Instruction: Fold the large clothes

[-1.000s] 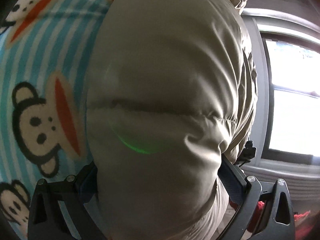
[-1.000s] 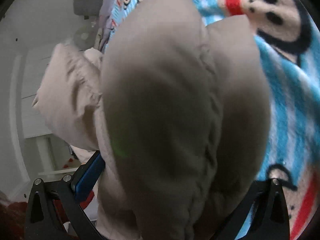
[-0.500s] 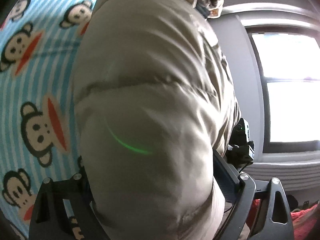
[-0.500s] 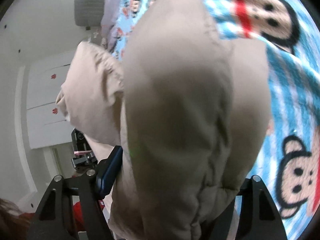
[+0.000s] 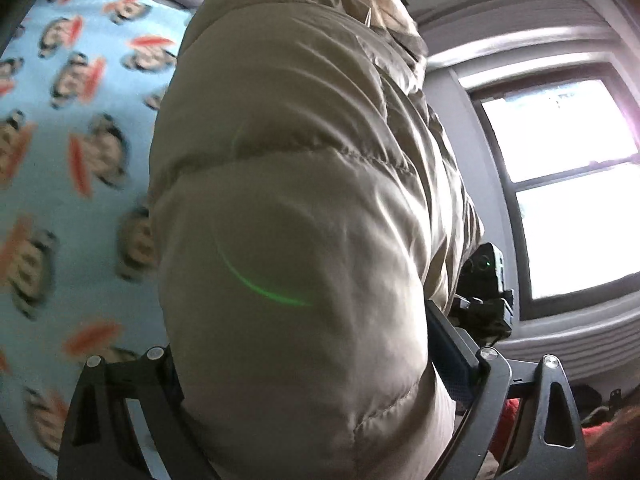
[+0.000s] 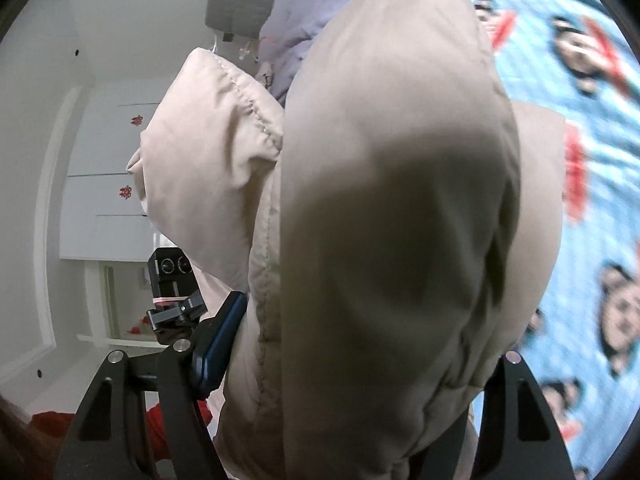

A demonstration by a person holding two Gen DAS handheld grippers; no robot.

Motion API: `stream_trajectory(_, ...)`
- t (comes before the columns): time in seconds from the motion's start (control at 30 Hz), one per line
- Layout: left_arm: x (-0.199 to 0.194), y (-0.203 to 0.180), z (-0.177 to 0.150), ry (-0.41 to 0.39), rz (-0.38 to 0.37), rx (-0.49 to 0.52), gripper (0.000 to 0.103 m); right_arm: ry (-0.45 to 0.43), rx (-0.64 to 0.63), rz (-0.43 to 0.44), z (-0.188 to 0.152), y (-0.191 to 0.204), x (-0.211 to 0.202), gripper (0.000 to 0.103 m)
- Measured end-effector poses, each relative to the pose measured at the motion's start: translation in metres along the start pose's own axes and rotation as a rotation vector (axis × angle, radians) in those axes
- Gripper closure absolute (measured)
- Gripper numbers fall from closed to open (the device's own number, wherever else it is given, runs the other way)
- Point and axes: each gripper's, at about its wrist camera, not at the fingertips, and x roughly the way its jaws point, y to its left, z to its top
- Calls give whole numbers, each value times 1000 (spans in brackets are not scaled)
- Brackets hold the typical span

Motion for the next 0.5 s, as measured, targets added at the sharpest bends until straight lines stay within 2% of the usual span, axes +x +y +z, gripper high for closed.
stream_trajectory(0.13, -29, 47, 26, -3, 50, -8, 9, 1, -4, -8, 16, 14, 55, 29)
stream_trajectory(0.27, -38, 114, 49, 4, 130, -78, 9, 19, 18, -50, 33, 10, 111, 29)
stream_trajectory(0.33, -34, 146, 52, 16, 163, -136, 9, 48, 54, -114, 37, 3, 140, 29)
stream_trajectory(0.4, -33, 160, 47, 18, 163, -176, 9, 64, 77, -207, 34, -1, 152, 27)
stream_trajectory(0.43, -36, 159, 44, 9, 168, -168, 9, 61, 75, -232, 30, 2, 150, 27)
stream_trajectory(0.5, -47, 150, 41, -17, 228, -117, 9, 26, 47, -303, 20, 13, 132, 27)
